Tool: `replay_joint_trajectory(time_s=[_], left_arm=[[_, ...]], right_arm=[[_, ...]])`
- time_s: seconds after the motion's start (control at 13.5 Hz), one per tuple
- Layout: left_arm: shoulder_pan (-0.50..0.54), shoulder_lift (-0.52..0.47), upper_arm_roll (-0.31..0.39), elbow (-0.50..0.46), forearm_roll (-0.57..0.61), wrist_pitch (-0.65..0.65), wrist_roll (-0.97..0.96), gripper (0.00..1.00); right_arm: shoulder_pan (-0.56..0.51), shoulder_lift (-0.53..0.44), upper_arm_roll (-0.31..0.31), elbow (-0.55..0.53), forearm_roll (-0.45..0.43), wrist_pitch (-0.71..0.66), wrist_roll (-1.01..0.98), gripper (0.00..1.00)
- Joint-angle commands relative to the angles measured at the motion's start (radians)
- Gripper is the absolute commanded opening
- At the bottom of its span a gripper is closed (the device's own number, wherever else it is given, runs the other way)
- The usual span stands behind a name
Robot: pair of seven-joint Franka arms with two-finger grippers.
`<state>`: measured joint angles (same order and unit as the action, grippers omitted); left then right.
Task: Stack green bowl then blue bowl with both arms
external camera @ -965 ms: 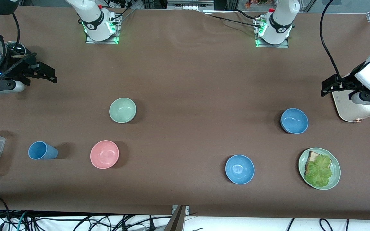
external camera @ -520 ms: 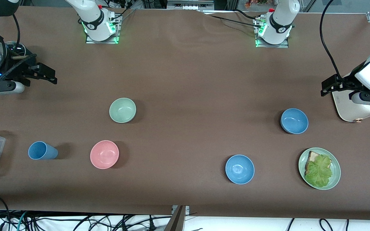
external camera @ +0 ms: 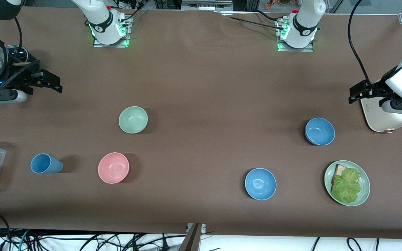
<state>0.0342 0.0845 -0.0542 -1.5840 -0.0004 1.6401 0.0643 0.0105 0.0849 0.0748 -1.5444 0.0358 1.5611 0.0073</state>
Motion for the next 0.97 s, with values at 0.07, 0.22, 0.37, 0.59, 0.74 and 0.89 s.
replay_joint_trajectory(time_s=[0.07, 0.22, 0.37, 0.59, 0.74, 0.89], left_arm=[[0.006, 0.014, 0.004, 0.052, -0.015, -0.039, -0.001, 1.0], [0.003, 0.014, 0.004, 0.055, -0.013, -0.039, -0.001, 1.0], [0.001, 0.015, 0.004, 0.056, -0.013, -0.039, -0.001, 1.0], [0.001, 0.02, 0.002, 0.058, -0.013, -0.039, -0.001, 1.0], [0.001, 0.02, 0.002, 0.059, -0.013, -0.039, -0.001, 1.0], [0.003, 0.02, 0.002, 0.059, -0.013, -0.039, -0.001, 1.0]], right_arm=[[-0.014, -0.002, 0.01, 0.004, -0.01, 0.005, -0.004, 0.99], [-0.014, -0.002, 0.01, 0.004, -0.01, 0.005, -0.004, 0.99], [-0.014, -0.002, 0.01, 0.004, -0.01, 0.005, -0.004, 0.99], [-0.012, -0.004, 0.01, -0.006, -0.007, 0.004, -0.003, 0.99], [-0.012, -0.01, 0.01, -0.022, -0.007, 0.005, -0.001, 0.99], [-0.012, -0.02, 0.011, -0.074, -0.007, 0.051, 0.0, 0.99]])
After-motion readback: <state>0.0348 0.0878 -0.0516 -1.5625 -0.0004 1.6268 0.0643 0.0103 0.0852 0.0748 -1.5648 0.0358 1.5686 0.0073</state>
